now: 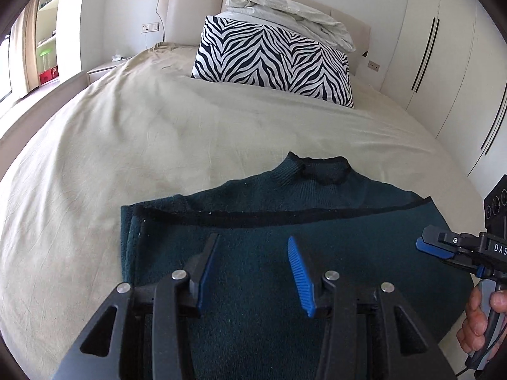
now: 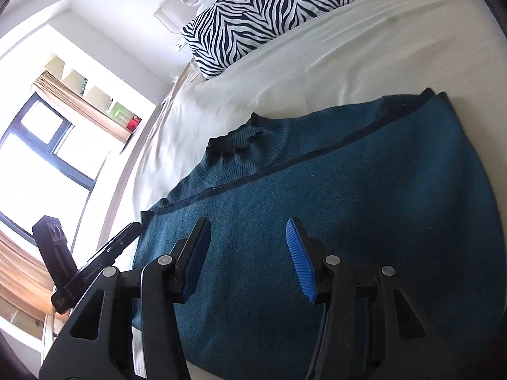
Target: Fold small clothes
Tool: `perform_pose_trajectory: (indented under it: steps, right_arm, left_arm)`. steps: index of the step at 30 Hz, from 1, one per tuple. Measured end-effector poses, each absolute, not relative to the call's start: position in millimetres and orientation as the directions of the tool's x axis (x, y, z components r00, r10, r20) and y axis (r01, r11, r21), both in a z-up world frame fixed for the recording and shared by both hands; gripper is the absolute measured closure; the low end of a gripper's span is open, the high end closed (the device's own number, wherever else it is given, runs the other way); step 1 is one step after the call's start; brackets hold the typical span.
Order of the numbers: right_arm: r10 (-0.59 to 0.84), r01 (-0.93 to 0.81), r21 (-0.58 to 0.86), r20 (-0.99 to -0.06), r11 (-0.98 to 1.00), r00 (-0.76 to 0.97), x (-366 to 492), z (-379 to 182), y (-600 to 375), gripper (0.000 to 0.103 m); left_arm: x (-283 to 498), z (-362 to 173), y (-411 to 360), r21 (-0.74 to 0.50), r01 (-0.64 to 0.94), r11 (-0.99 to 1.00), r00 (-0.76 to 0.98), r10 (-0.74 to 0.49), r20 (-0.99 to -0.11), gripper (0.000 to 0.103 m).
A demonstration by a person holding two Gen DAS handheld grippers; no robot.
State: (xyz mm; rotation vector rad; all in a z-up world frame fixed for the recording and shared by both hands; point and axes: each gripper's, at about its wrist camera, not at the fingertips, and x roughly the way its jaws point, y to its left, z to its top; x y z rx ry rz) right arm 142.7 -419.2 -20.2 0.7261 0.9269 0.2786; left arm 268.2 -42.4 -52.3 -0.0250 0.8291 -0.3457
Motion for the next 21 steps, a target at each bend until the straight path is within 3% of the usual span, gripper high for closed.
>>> perform_pose_trajectory:
  steps: [3,6,10,12,14,18,21]
  right_arm:
    - [0.553,0.082,0.713,-0.605,0.696,0.573,165,-41,-405,0.055]
    - [0.571,0.094,0.758,-0.561,0.646,0.599,175,-50,-421,0.058]
    - [0.477,0.192,0.76,-0.561,0.621,0.677,173,-57,-478,0.061]
    - [0.413,0.268,0.76,-0.572,0.593,0.709,163,-63,-515,0.076]
    - [0.339,0.331,0.748,-0.586,0.575,0.736,150,-65,-546,0.082]
    - [0.196,0.448,0.725,-0.614,0.524,0.765,116,-52,-581,0.079]
    - [0.217,0.411,0.72,-0.606,0.56,0.766,104,-34,-561,0.076]
  left_arm:
    - [279,-91,-37,-0.171,0.248,0.953,0.569,-0.286,-0.771,0.055]
    - [274,-97,-30,-0.199,0.278,0.94,0.593,-0.331,-0.734,0.055]
    - [274,-99,-33,-0.194,0.285,0.939,0.594,-0.331,-0.733,0.055]
    - [273,-99,-33,-0.193,0.287,0.938,0.599,-0.333,-0.729,0.055]
    - [272,-99,-34,-0.189,0.288,0.939,0.602,-0.331,-0.727,0.054]
    - [271,-101,-34,-0.186,0.286,0.94,0.611,-0.328,-0.72,0.054]
    - [270,-101,-34,-0.18,0.284,0.942,0.617,-0.323,-0.717,0.054]
